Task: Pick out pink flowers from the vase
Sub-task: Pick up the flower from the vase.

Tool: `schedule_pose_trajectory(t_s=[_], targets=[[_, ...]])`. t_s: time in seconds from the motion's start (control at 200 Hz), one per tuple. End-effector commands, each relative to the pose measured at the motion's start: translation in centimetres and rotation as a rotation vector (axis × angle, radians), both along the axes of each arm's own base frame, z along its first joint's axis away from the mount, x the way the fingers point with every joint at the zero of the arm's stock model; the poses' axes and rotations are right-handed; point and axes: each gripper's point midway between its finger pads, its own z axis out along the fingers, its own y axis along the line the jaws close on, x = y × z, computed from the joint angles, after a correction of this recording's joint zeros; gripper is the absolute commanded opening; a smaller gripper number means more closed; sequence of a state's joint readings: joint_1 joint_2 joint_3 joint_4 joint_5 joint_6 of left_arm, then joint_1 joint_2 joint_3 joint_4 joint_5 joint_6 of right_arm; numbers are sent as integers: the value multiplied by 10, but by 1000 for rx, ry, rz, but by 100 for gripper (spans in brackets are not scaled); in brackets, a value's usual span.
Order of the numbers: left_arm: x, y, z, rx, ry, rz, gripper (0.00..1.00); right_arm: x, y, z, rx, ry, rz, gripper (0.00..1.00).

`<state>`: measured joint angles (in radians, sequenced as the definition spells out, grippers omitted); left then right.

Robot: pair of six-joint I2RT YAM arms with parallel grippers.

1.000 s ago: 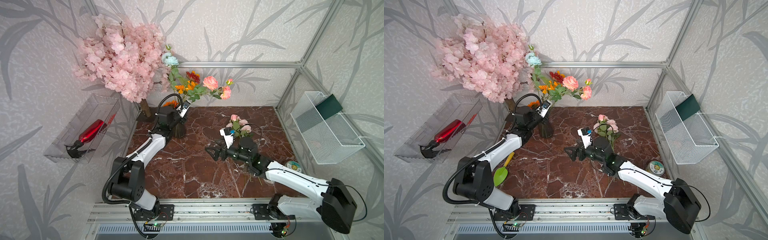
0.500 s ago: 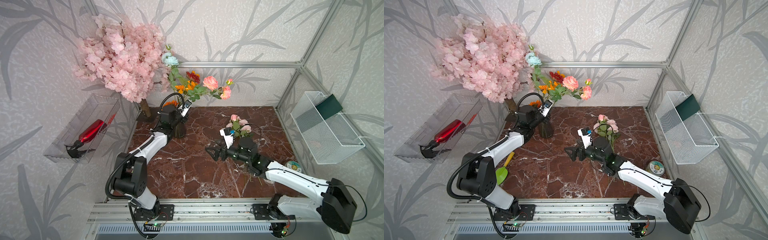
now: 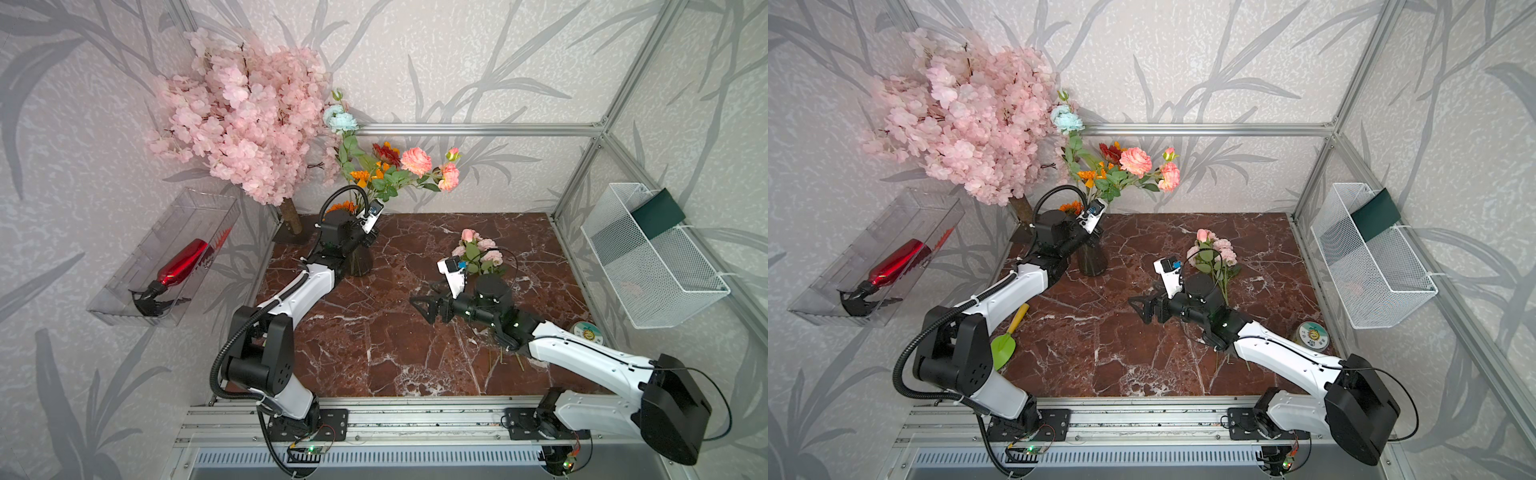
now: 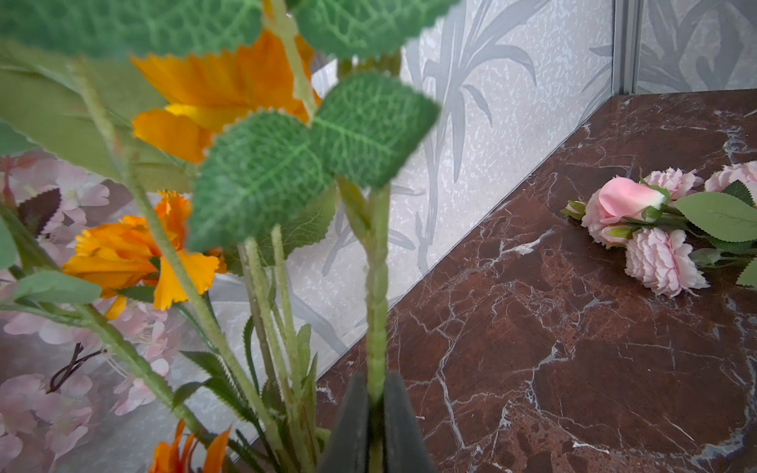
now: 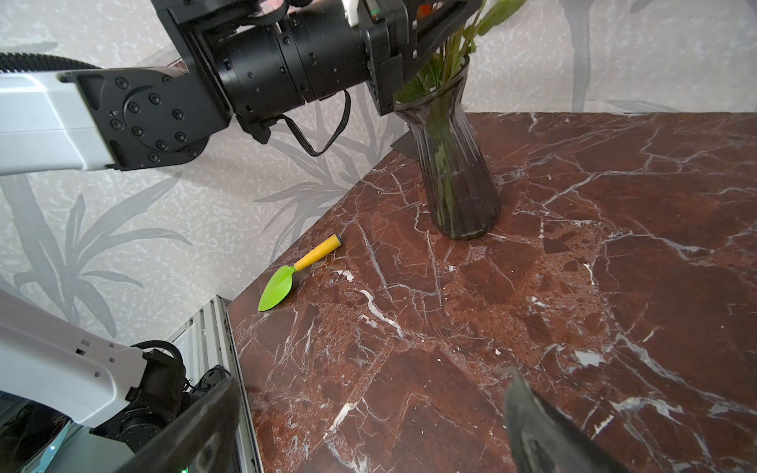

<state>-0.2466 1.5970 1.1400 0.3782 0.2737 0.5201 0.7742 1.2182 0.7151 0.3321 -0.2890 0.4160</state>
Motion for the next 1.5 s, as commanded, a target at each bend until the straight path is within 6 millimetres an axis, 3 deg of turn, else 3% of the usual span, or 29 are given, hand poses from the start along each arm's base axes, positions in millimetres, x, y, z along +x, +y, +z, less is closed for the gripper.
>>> schedule_pose_trajectory(t_s=[0.0,0.515,0.935,1.11,1.345,1.494], targets=[[-10,-6,41,-38,-100,-42,8,1,3,8,12,-8,7,99],[-33,0,98,-58,-195,-41,6,1,4,23,47,-15,7,99],[-73,15,185,-149,-330,-15,5,-6,-4,37,78,-22,-4,99],[-99,17,219,-209,-390,-47,5,-9,-8,44,84,-31,-9,99],[-152,23,283,-343,-460,-112,5,-12,-14,53,66,-57,-17,99],[-182,26,305,-413,-470,-145,5,-13,-16,58,67,-62,-18,99]])
